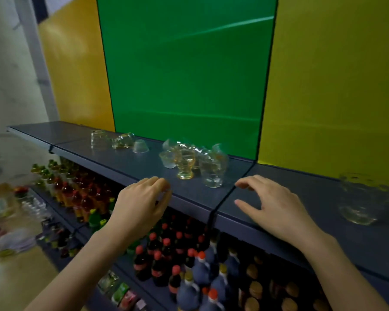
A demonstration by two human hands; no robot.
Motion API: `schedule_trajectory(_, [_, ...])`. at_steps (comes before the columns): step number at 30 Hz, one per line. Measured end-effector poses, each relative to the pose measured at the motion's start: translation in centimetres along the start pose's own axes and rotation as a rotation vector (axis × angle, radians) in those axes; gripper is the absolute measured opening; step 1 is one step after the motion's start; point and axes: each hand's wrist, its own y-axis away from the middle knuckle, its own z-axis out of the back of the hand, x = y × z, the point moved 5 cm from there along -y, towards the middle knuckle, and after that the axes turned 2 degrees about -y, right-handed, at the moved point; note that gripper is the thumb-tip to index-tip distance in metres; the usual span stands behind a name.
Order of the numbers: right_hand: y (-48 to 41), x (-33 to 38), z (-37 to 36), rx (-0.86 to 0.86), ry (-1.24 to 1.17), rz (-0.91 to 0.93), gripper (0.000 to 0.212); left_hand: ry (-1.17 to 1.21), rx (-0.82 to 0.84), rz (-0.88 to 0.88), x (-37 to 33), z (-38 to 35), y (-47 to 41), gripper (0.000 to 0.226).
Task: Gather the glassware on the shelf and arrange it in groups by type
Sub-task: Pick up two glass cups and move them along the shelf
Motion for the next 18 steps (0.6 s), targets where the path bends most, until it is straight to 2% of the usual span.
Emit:
schedule_trajectory(7, [-4.6, 4.2, -4.1, -0.035, -0.022, -0.072, 0.035, 0.050, 0.000, -0.043, 7.3, -1.4, 0.1, 0.039])
schedule_trajectory(18, [-9.4, 4.7, -5.5, -0.233, -0.035, -0.202, 0.029, 0.179, -0.063, -0.085, 11.4, -5.5, -4.8, 0.041])
